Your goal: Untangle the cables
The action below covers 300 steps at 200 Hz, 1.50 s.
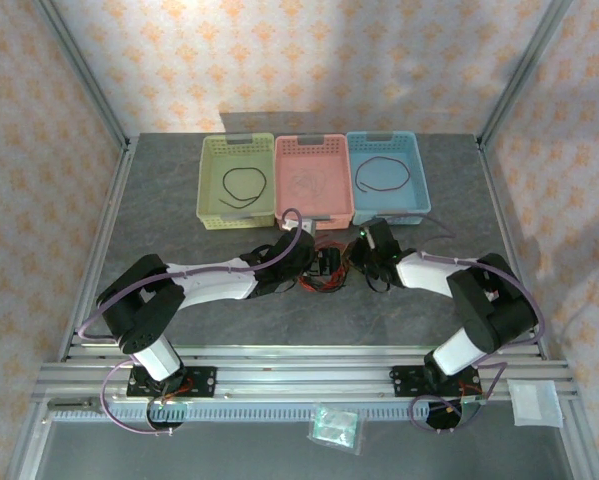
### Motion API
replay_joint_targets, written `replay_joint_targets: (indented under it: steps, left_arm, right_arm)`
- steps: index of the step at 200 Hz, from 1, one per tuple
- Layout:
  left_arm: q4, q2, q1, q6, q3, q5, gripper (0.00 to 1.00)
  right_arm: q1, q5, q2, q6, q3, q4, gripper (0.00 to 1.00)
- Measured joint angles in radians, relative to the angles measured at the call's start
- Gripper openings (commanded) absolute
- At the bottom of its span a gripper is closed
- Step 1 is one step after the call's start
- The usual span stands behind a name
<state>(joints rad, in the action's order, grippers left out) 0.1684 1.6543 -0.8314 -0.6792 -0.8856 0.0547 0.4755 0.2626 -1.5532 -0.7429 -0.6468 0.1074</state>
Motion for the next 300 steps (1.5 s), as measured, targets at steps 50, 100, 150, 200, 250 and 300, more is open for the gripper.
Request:
replay_joint_targets:
  steps: [50,100,150,200,250,300]
  left_arm:
    - [0.0,0.0,0.0,0.0,0.0,-0.011,0.93]
    - [-0.008,0.0,0.0,0.0,0.0,-0.012,0.93]
    - [-0.036,0.003,0.0,0.0,-0.005,-0.033,0.93]
    - [-0.09,0.079,0.0,-0.001,-0.089,-0.072,0.93]
    - [-0.156,0.151,0.0,-0.002,-0.134,-0.101,0.92]
    - [-0.188,0.175,0.0,-0.004,-0.143,-0.121,0.92]
  right_arm:
    - [0.0,0.0,-0.001,0.003,0.002,0.0,0.16]
    - [0.0,0.0,0.0,0.003,0.008,-0.001,0.07]
    - [0.0,-0.017,0.071,0.037,0.006,-0.039,0.02]
    - [0.0,-0.05,0.197,0.104,0.003,-0.111,0.0]
    - [0.0,-0.053,0.323,0.199,0.003,-0.163,0.0]
    - [0.0,-0.061,0.436,0.308,-0.038,-0.248,0.0]
